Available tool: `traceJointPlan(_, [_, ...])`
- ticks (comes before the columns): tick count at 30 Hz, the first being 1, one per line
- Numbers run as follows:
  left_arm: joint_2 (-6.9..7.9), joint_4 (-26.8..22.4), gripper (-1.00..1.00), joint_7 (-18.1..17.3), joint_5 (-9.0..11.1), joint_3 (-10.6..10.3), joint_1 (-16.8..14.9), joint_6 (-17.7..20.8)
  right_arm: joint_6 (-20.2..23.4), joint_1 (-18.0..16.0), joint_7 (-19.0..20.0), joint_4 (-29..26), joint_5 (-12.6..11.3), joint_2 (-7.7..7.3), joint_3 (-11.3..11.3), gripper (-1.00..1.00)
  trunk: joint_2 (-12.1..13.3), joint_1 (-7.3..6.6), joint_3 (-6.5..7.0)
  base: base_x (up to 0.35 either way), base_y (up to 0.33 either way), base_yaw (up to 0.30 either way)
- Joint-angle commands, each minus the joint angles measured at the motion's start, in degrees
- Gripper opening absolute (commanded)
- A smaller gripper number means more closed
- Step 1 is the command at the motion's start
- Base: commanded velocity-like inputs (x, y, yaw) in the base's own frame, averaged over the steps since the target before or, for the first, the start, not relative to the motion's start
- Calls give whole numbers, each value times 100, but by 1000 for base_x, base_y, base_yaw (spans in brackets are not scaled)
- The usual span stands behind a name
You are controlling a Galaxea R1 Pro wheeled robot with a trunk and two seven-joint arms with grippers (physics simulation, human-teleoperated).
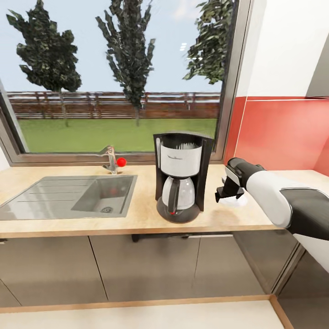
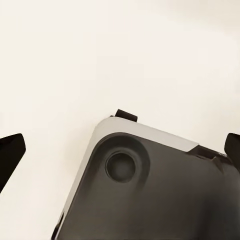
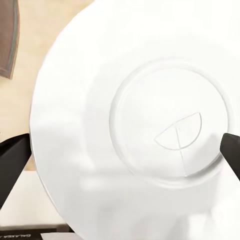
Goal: Set up a coffee station on the kitchen countertop: keep the coffee maker on the countertop, move the bottle of coffee from the kitchen shelf to the counter next to the coffee maker, place a paper coffee filter on top of the coffee maker, put the saucer next to the coffee maker with the coffee cup on the saucer, and place the electric kettle next to the coffee maker.
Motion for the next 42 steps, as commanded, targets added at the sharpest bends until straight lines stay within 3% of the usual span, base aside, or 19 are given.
traceJointPlan(1, [0, -12, 100, 31, 23, -37, 3, -8, 3, -8, 59, 10, 39, 1, 37, -100, -4, 0, -6, 0, 0, 97])
traceJointPlan(9, [0, -12, 100, 30, 27, -32, 3, -8, 3, -8, 59, 10, 39, -4, 37, -100, -4, 0, -6, 0, 0, 89])
traceJointPlan(42, [0, -3, 100, 30, 21, -32, 3, 9, 3, -8, 36, 10, 29, -6, 37, -100, -1327, 725, -598, 0, 0, 1])
